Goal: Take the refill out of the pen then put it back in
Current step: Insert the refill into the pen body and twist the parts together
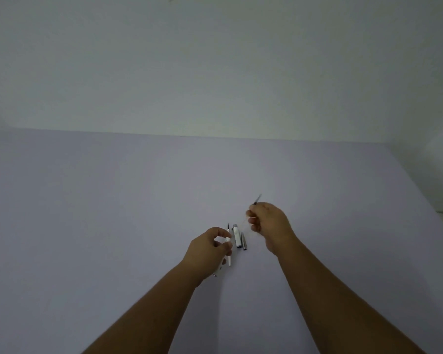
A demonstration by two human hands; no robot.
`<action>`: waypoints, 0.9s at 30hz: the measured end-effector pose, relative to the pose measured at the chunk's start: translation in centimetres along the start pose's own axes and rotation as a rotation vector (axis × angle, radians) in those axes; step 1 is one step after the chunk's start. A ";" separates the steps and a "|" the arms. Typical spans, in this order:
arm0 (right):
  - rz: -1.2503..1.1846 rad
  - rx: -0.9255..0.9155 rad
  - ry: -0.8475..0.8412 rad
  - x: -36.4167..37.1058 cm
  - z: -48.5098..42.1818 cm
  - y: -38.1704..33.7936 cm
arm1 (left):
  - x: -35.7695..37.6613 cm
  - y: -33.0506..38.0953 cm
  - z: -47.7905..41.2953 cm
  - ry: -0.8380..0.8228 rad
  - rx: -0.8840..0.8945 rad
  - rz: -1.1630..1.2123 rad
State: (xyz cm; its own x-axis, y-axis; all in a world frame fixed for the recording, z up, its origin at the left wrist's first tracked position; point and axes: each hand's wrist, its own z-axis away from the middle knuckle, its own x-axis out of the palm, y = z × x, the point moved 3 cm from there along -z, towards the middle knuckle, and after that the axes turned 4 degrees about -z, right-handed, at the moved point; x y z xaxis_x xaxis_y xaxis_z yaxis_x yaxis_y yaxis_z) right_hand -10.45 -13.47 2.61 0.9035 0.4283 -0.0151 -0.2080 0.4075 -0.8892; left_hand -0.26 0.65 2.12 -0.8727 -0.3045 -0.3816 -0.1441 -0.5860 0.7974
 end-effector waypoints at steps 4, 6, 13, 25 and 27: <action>0.717 -0.086 0.018 -2.0 -1.0 1.3 | -0.4 -1.0 -0.1 0.020 -0.052 0.033; 0.937 -0.115 -0.007 -2.1 -0.8 2.4 | -0.5 -1.3 -0.3 0.035 -0.070 0.046; 0.825 -0.111 0.057 -2.3 -0.6 3.9 | -0.9 -2.1 -0.6 0.065 -0.078 0.040; 0.837 -0.190 0.118 -2.2 0.0 4.0 | -1.4 -2.1 -0.3 0.069 -0.073 0.029; 0.847 -0.224 0.131 -1.4 0.4 3.6 | -1.7 -2.2 -0.3 0.079 -0.076 0.026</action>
State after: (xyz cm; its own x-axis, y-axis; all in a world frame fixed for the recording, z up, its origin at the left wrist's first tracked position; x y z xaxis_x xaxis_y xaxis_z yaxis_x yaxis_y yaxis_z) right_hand -12.60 -12.34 -0.38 0.5174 0.4131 -0.7494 -0.7612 -0.1779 -0.6236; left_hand 1.65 2.23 0.91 -0.8358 -0.3770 -0.3991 -0.0834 -0.6313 0.7711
